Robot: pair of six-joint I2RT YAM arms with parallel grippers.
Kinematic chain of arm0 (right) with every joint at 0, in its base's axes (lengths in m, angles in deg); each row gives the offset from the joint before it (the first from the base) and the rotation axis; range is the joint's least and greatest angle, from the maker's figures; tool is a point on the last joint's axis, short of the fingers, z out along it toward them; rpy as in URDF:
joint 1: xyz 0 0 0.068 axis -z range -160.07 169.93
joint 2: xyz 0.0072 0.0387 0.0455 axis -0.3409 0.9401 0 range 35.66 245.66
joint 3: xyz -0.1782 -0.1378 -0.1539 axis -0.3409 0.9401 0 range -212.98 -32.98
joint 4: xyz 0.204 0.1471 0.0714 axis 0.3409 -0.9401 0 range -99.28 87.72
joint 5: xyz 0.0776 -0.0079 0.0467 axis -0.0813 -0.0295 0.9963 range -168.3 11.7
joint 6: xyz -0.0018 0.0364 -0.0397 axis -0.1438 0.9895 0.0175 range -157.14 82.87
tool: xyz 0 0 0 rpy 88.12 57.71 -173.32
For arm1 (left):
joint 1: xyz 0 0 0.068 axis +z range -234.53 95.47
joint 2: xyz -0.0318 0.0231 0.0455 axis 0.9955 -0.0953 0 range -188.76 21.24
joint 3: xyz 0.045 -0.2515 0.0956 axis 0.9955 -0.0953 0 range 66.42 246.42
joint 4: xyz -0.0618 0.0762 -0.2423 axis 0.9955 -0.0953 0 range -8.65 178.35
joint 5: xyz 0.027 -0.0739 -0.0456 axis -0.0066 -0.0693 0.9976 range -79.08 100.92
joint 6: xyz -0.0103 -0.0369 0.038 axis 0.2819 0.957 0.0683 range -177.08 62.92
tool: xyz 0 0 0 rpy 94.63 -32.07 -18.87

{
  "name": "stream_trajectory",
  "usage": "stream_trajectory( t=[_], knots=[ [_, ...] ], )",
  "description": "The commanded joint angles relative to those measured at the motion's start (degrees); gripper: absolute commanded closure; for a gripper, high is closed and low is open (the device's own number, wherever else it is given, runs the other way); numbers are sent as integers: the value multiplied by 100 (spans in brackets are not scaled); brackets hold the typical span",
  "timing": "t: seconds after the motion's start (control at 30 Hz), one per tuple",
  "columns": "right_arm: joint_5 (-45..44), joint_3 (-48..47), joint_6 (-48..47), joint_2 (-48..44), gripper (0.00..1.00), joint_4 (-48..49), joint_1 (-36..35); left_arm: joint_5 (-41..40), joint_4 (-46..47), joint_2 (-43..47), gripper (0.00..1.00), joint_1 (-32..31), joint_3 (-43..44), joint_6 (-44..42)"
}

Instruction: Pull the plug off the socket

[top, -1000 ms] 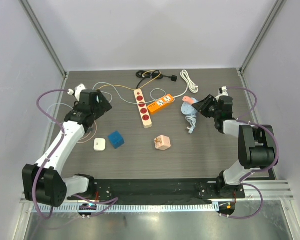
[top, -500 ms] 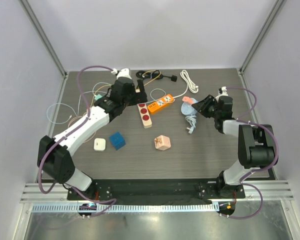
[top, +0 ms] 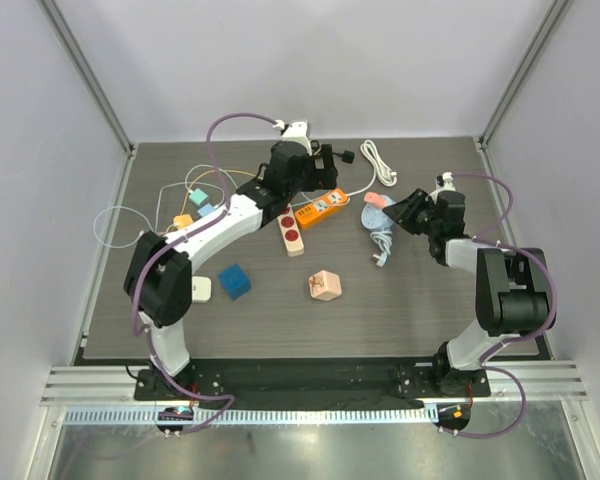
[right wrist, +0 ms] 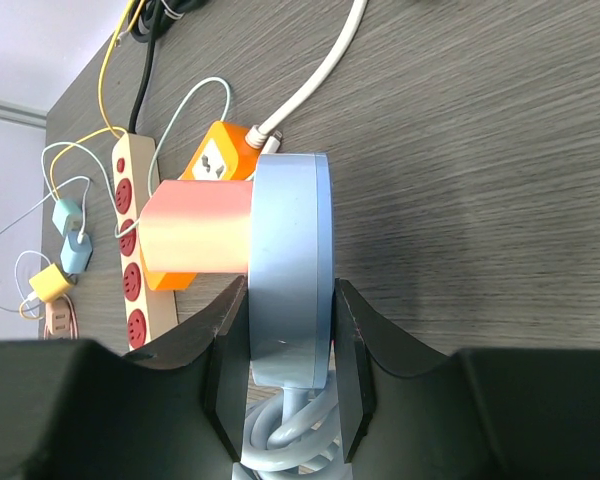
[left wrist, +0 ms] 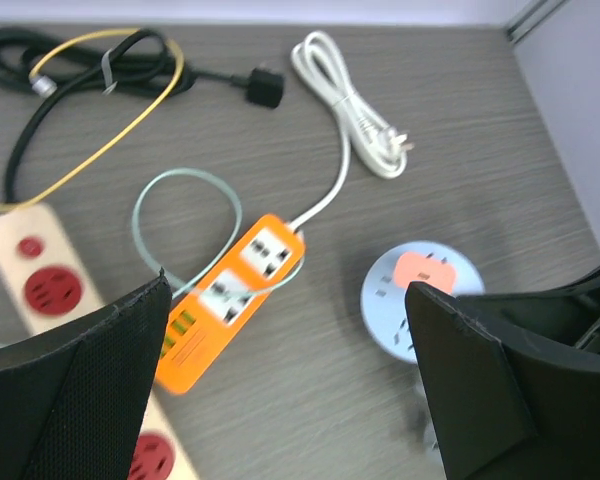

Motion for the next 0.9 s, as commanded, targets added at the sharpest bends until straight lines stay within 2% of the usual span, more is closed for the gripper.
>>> stream_trajectory(
  t=[0.0, 0.13, 0.2, 0.33, 0.43, 0.6, 0.73, 0.77, 0.87],
  knots=[
    [180, -338, 39, -75, 99, 440, -3, 165, 1254, -295, 0, -16, 440, -208],
    [197, -409, -32, -31, 99, 308, -3, 587, 1862, -840, 3, -17, 695, -226],
    [171, -453, -111, -22, 99, 229, -3, 920, 2299, -1174, 8, -17, 695, -148],
    [74, -488, -234, -75, 99, 10, -3, 1386, 2207, -1789, 16, -34, 1247, 204],
    [4, -479, -269, -163, 99, -9, -3, 1441, 1925, -2001, 15, -148, 1556, 162],
    [-58, -418, -313, -260, 99, -17, -3, 1256, 1574, -2080, 9, -552, 1504, -155],
    [-14, -400, -304, -321, 99, -17, -3, 1256, 1450, -2071, 3, -781, 1451, -761],
    [-5, -383, -304, -347, 99, -17, -3, 1308, 1363, -2089, 3, -833, 1495, -1023],
    [4, -348, -313, -462, 99, 0, -3, 1257, 1065, -2220, 4, -852, 1670, -1122]
  ],
)
